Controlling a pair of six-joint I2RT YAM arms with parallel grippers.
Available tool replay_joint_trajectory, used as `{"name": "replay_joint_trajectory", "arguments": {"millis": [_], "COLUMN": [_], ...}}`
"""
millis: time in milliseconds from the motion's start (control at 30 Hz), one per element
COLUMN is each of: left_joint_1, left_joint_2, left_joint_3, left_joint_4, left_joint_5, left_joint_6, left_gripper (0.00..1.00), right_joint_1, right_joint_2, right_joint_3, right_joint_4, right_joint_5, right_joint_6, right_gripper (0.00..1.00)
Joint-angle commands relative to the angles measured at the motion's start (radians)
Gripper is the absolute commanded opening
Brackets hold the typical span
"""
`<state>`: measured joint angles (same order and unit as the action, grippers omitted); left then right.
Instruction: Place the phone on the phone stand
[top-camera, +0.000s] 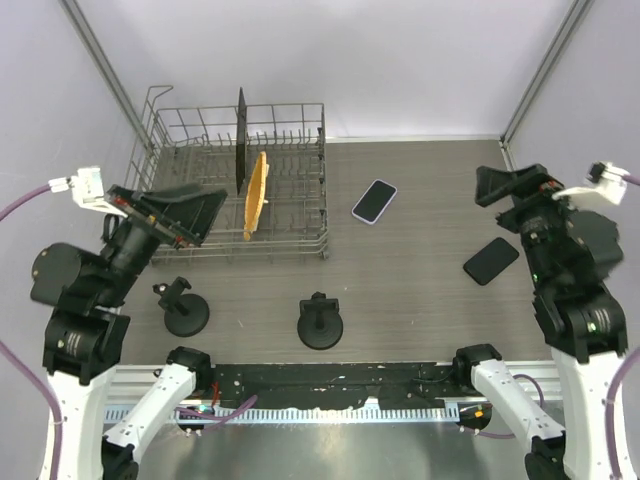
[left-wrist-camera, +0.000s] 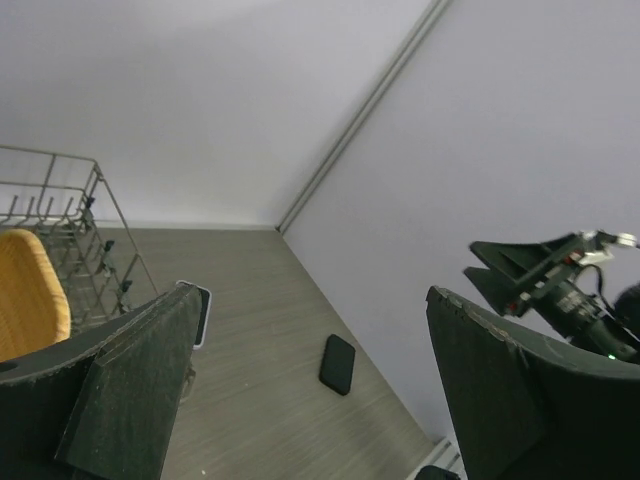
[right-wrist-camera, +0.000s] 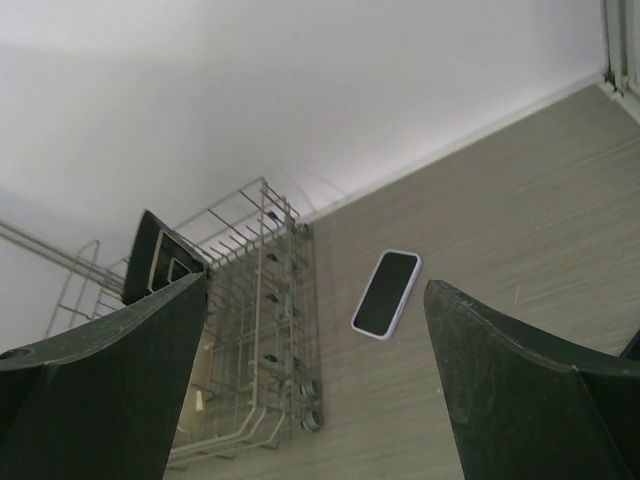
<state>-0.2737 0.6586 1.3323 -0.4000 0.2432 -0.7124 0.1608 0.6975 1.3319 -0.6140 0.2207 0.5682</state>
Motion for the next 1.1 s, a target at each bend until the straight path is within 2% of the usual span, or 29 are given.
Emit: {"name": "replay_joint_trajectory", "arguments": {"millis": [0,167,300,433,567,667,767,800,933,1067], "left_joint_1": [0.005,0.004,0.004,0.004,0.005,0.024,0.062,0.064,0.067,0.086], "left_joint_2": [0.067,0.203,0.352,0.482,0.597,0.616,0.596,0.567,0.536,0.55], "left_joint_3": [-0.05,-0.021,0.03,0.068,0.05,-0.014,-0.056,-0.074,-0.116,-0.111], "left_joint_4": [0.121,0.177,0.165,0.124,0.073,0.076,0.101,0.121,0.156,0.153], "left_joint_5": [0.123,0.192,0.194,0.085,0.013,0.002,0.033,0.031,0.025,0.053], "left_joint_6": [-0.064,-0.05,-0.03,0.059,0.139,0.177,0.136,0.134,0.142,0.123], "left_gripper": [1.0,1.0,1.0,1.0,1.0,1.0,1.0,1.0,1.0,1.0], "right_joint_1": [-0.001,-0.001,0.0,0.023,0.101,0.143,0.189,0.198,0.235,0.263], "right_joint_2": [0.127,0.226,0.318,0.491,0.734,0.867,1.054,1.148,1.363,1.45], "right_joint_3": [-0.062,-0.121,-0.172,-0.132,-0.067,0.019,0.113,0.187,0.421,0.518], "right_joint_4": [0.026,0.04,0.118,0.161,0.201,0.178,0.183,0.171,0.033,-0.007], "right_joint_5": [-0.063,-0.135,-0.15,-0.161,-0.067,0.02,0.057,0.06,0.107,0.161], "right_joint_6": [-0.004,0.035,0.064,0.142,0.183,0.225,0.243,0.239,0.207,0.18], "right_gripper": [0.95,0.95,0.95,0.95,0.95,0.95,0.95,0.95,0.95,0.95]}}
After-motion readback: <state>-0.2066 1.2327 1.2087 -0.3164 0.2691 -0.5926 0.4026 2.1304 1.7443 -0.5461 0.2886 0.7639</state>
